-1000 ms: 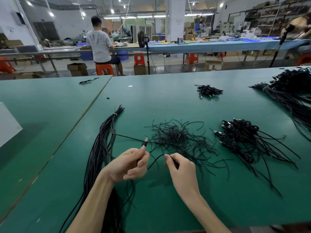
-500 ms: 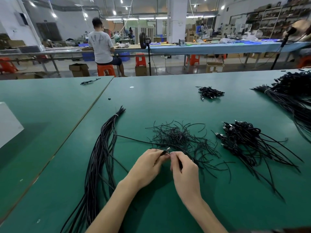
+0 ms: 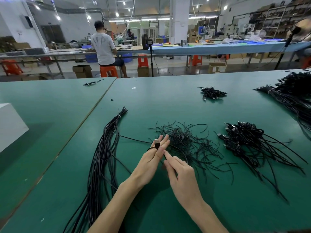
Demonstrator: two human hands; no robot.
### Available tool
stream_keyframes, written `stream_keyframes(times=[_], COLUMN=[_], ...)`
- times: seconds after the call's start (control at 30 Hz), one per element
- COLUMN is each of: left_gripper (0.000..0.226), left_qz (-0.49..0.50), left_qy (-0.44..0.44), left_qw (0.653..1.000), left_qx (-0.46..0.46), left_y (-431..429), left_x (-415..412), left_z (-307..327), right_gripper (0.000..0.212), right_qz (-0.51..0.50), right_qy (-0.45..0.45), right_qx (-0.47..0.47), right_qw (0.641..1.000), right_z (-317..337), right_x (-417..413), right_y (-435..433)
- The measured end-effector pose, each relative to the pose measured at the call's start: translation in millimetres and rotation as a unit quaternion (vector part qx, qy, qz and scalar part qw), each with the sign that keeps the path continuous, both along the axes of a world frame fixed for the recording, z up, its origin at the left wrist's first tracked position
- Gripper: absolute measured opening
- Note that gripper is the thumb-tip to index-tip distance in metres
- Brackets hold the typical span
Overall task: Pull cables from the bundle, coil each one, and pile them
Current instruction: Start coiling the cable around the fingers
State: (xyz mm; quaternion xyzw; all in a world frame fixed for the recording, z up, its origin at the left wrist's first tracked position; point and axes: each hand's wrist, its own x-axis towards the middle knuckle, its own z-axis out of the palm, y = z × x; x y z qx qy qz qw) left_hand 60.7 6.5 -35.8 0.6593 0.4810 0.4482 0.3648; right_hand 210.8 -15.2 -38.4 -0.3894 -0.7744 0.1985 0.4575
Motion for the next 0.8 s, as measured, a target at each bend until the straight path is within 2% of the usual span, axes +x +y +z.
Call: stream_keyframes(times=[0.07, 0.2, 0.27, 0.4, 0.53, 0.67, 0.8], left_gripper=[0.043, 0.054, 0.057, 0.062, 0.064, 0.066, 0.056], left_qz=[0.018, 0.044, 0.049, 0.069, 0.075, 0.032, 0.067], left_qy=[-0.008, -0.048, -0.057, -0.108, -0.226, -0.343, -0.452], left_qw=[1.000, 0.997, 0.995, 0.988, 0.966, 0.932, 0.881], left_qx=[-0.001, -0.040, -0.059, -0.086, -0.101, -0.111, -0.121], left_y=[0, -1, -2, -2, 1, 1, 4], left_x=[1, 0, 2, 2, 2, 0, -1], left_z=[1, 3, 4, 2, 4, 6, 13], right_gripper=[0.042, 0.057, 0.061, 0.051, 0.034, 0.017, 0.018], right_qz=[0.015, -0.004, -0.015, -0.011, -0.013, -0.011, 0.006], right_qy=[-0.030, -0.141, -0.155, -0.133, -0.122, -0.111, -0.073], right_qx=[0.000, 0.065, 0.080, 0.105, 0.115, 0.075, -0.073], right_qw=[0.999, 0.988, 0.985, 0.985, 0.986, 0.991, 0.995], right_z=[1, 1, 1, -1, -4, -6, -9], right_x=[0, -4, -4, -3, -6, -8, -5], right_y=[-1, -5, -4, -4, -3, -2, 5])
